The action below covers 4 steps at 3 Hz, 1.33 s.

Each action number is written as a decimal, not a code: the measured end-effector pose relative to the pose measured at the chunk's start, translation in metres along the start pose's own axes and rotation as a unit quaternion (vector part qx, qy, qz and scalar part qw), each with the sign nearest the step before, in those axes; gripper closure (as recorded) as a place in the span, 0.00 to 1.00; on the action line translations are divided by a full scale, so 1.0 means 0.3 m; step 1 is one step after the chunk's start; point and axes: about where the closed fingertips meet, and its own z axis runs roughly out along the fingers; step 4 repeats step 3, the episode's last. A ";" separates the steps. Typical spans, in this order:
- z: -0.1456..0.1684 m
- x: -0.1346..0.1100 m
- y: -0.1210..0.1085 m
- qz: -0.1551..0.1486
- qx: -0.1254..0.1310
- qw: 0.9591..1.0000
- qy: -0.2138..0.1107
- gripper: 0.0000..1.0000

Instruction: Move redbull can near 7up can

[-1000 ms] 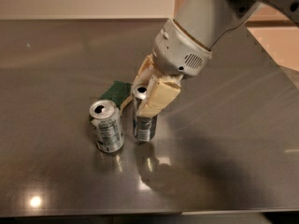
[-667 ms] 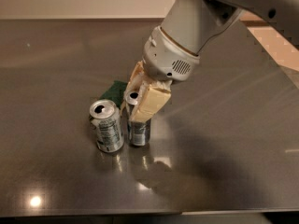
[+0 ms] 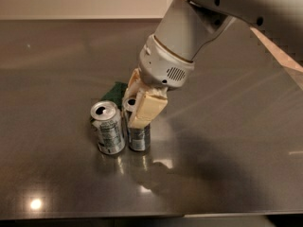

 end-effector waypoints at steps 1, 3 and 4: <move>-0.001 -0.006 0.000 -0.001 0.002 1.000 0.000 0.12; -0.001 -0.011 0.001 -0.003 0.004 1.000 0.000 0.00; -0.001 -0.011 0.001 -0.003 0.004 1.000 0.000 0.00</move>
Offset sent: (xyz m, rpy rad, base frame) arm -0.0004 0.0011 0.0010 0.0016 -0.0042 0.0001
